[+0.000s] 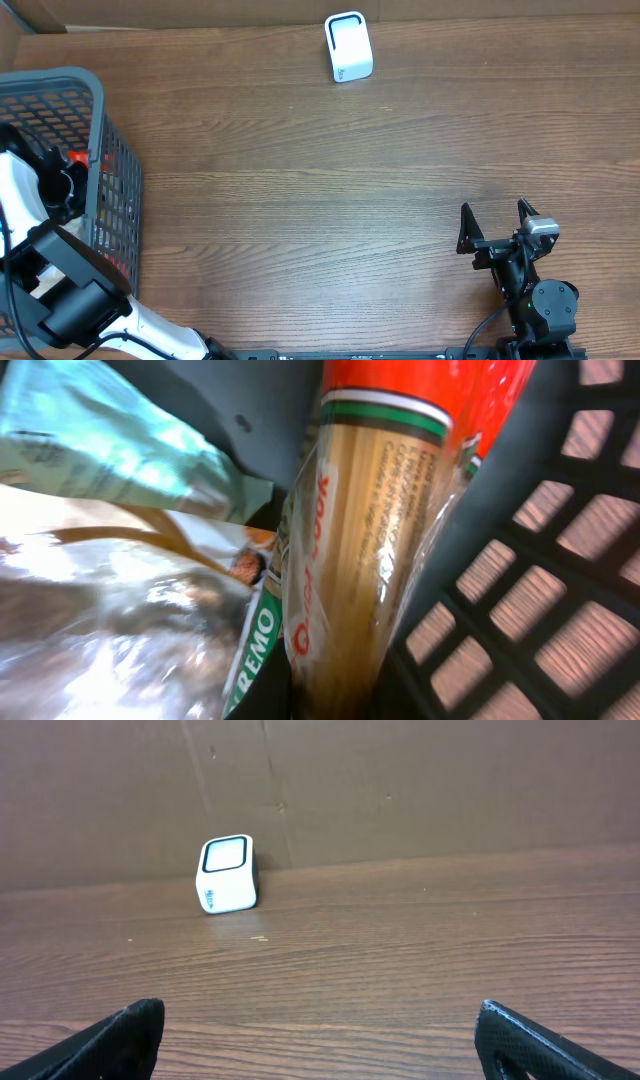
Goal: Scan the item barcode
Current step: 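Grasp the San Remo spaghetti pack in the basket with the left gripper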
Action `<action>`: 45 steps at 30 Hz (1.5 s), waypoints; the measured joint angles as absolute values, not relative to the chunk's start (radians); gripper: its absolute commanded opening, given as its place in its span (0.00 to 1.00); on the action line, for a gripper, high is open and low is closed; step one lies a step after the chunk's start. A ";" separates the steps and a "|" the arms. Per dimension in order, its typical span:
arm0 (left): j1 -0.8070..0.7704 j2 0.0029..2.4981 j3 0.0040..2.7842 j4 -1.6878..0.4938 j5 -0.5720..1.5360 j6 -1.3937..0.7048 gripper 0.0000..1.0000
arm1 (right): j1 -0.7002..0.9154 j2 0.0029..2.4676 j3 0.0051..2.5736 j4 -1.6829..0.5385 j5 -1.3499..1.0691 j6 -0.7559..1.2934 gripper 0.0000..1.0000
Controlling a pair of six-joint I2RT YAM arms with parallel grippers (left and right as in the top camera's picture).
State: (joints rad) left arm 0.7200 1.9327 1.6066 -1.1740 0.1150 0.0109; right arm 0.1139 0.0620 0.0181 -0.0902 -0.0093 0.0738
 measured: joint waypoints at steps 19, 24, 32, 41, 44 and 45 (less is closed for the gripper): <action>0.719 1.940 1.979 -1.426 0.031 -0.076 0.04 | 0.114 0.062 0.018 -0.090 -0.010 0.074 1.00; 0.719 1.940 1.845 -1.348 -0.022 -0.134 0.04 | 0.114 0.062 0.018 -0.090 -0.010 0.074 1.00; 0.719 1.940 1.580 -1.113 -0.045 -0.165 0.04 | 0.114 0.062 0.018 -0.089 -0.009 0.074 1.00; 0.720 1.925 1.539 -1.045 -0.071 -0.181 0.50 | 0.114 0.062 0.018 -0.090 -0.010 0.074 1.00; 0.720 1.925 1.540 -1.047 -0.077 -0.181 0.54 | 0.114 0.062 0.018 -0.090 -0.009 0.074 1.00; 0.720 1.925 1.544 -1.050 -0.076 -0.181 0.54 | 0.114 0.062 0.019 -0.090 -0.009 0.074 1.00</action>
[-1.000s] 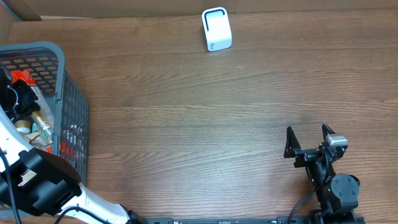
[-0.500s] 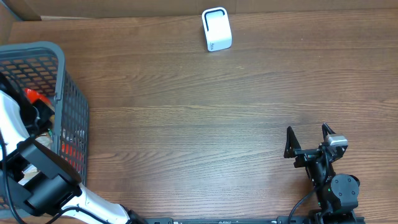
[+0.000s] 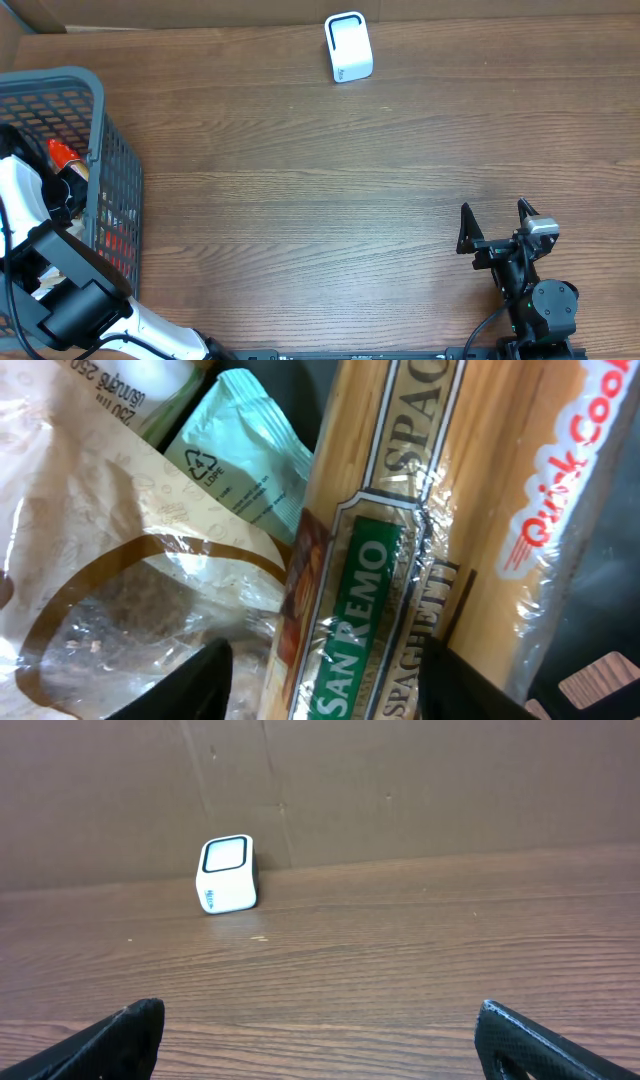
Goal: Scan the item barcode
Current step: 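Grasp the San Remo spaghetti pack in the basket with the left gripper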
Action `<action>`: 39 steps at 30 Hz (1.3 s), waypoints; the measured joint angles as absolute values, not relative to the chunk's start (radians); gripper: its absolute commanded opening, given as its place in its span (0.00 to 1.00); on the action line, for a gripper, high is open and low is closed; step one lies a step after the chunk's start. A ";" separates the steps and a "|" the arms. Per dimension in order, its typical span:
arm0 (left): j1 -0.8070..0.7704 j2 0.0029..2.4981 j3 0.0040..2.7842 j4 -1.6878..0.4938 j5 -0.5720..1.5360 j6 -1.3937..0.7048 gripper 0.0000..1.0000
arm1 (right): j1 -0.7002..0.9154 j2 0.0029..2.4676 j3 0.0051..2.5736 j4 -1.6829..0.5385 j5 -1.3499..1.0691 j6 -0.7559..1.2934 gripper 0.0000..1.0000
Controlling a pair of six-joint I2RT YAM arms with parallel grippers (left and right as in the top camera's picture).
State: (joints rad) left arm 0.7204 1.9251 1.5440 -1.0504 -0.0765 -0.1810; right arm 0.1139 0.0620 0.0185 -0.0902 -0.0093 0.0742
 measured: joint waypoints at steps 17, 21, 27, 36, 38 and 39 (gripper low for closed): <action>0.719 1.927 1.584 -1.023 0.006 -0.147 0.93 | 0.114 0.062 0.019 -0.090 -0.009 0.074 1.00; 0.719 1.956 1.581 -1.016 0.007 -0.147 0.91 | 0.114 0.062 0.018 -0.090 -0.009 0.074 1.00; 0.719 2.039 1.578 -1.017 0.000 -0.144 0.59 | 0.114 0.062 0.018 -0.090 -0.010 0.074 1.00; 0.719 2.041 1.599 -1.042 -0.004 -0.123 0.04 | 0.114 0.062 0.018 -0.090 -0.010 0.074 1.00; 0.719 2.043 1.608 -1.058 -0.005 -0.124 0.04 | 0.114 0.062 0.018 -0.090 -0.009 0.073 1.00; 0.719 2.045 1.615 -1.074 -0.006 -0.124 0.04 | 0.114 0.062 0.018 -0.090 -0.010 0.074 1.00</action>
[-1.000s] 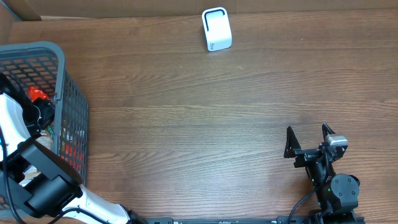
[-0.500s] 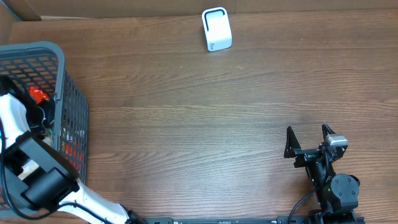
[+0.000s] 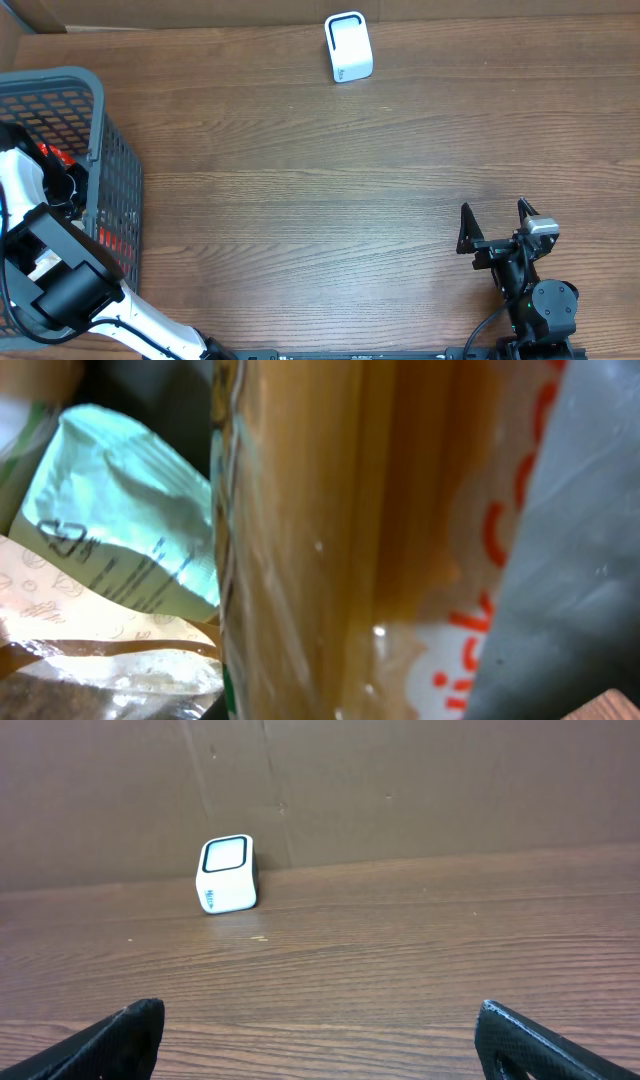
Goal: Scan the item barcode
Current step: 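Grasp the San Remo spaghetti pack in the basket with the left gripper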
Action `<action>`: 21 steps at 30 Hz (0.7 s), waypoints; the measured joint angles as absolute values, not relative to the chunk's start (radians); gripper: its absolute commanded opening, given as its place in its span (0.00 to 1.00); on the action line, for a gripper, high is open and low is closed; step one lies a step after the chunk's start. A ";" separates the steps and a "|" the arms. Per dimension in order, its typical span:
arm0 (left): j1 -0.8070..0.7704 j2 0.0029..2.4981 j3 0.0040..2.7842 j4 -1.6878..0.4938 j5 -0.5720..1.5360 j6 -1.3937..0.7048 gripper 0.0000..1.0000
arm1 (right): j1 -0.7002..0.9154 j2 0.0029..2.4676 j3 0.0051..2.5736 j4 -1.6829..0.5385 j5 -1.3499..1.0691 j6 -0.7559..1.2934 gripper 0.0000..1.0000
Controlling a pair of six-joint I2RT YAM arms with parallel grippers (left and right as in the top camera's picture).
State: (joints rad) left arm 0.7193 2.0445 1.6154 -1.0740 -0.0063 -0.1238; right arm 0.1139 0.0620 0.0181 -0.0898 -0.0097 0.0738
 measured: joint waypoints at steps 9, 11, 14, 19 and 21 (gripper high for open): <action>0.719 2.082 1.838 -1.348 -0.006 -0.125 0.04 | 0.114 0.062 0.018 -0.090 -0.010 0.074 1.00; 0.719 2.083 1.922 -1.408 -0.002 -0.125 0.04 | 0.114 0.062 0.019 -0.090 -0.010 0.074 1.00; 0.719 2.083 2.075 -1.470 0.007 -0.124 0.04 | 0.114 0.062 0.018 -0.091 -0.010 0.074 1.00; 0.719 2.083 2.283 -1.551 0.025 -0.123 0.04 | 0.114 0.062 0.018 -0.090 -0.009 0.074 1.00; 0.719 2.082 2.353 -1.581 0.036 -0.123 0.04 | 0.114 0.062 0.018 -0.090 -0.009 0.074 1.00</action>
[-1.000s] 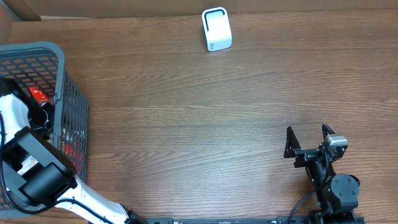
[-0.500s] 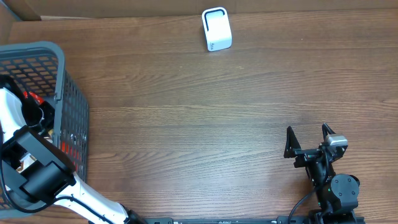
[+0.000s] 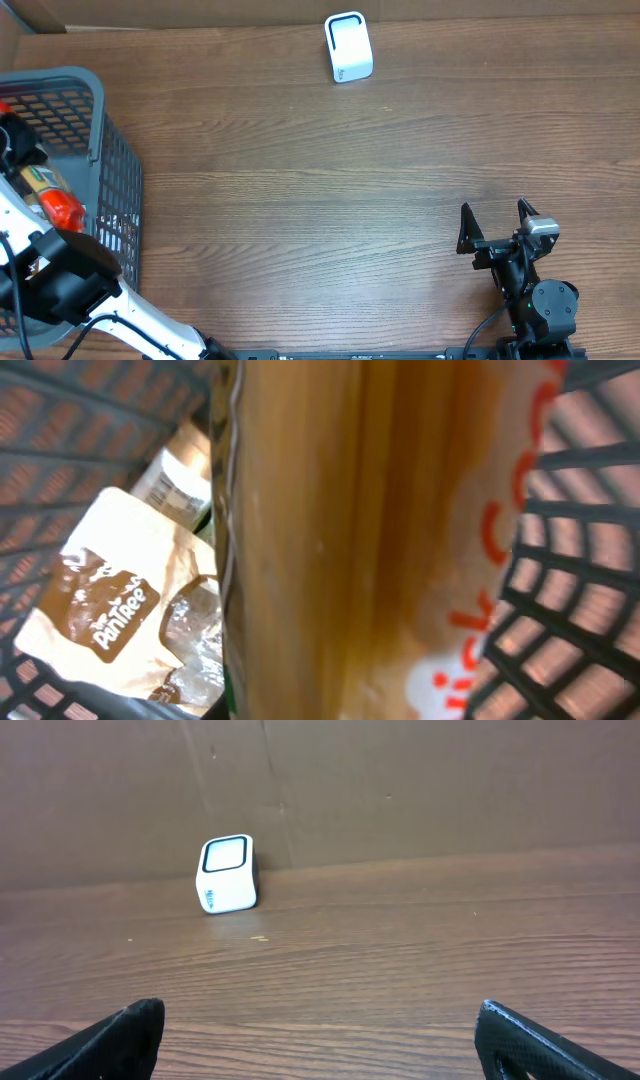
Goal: Scan the item barcode
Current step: 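Grasp the San Remo spaghetti pack in the basket with the left gripper, then lift the spaghetti pack out and carry it toward the scanner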
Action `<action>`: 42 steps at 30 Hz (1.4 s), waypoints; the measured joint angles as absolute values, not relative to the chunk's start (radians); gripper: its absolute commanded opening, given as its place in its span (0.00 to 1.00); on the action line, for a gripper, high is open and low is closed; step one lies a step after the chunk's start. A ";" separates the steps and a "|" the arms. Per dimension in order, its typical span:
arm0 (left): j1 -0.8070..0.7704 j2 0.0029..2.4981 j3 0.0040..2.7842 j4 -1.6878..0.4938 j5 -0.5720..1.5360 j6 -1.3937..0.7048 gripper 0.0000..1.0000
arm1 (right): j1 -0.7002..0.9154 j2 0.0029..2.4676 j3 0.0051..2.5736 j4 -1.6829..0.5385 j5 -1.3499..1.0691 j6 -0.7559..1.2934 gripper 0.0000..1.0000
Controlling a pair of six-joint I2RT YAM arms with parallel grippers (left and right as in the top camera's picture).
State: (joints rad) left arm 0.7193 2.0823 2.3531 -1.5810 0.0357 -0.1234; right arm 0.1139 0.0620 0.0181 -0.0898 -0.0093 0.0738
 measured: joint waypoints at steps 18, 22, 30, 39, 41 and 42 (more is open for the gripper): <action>0.624 1.843 2.708 -1.612 0.474 -0.031 0.04 | 0.114 0.062 0.018 -0.090 -0.009 0.074 1.00; 0.467 1.755 2.730 -1.681 0.556 0.004 0.04 | 0.114 0.062 0.018 -0.090 -0.009 0.074 1.00; 0.109 1.748 2.624 -1.692 0.599 0.028 0.05 | 0.114 0.062 0.018 -0.091 -0.010 0.074 1.00; -0.204 1.775 2.277 -1.460 0.363 -0.140 0.04 | 0.114 0.062 0.018 -0.090 -0.010 0.073 1.00; -0.274 1.774 2.177 -1.355 0.311 -0.212 0.05 | 0.114 0.062 0.019 -0.091 -0.009 0.074 1.00; -0.309 1.774 2.125 -1.288 0.284 -0.245 0.04 | 0.114 0.062 0.018 -0.090 -0.010 0.074 1.00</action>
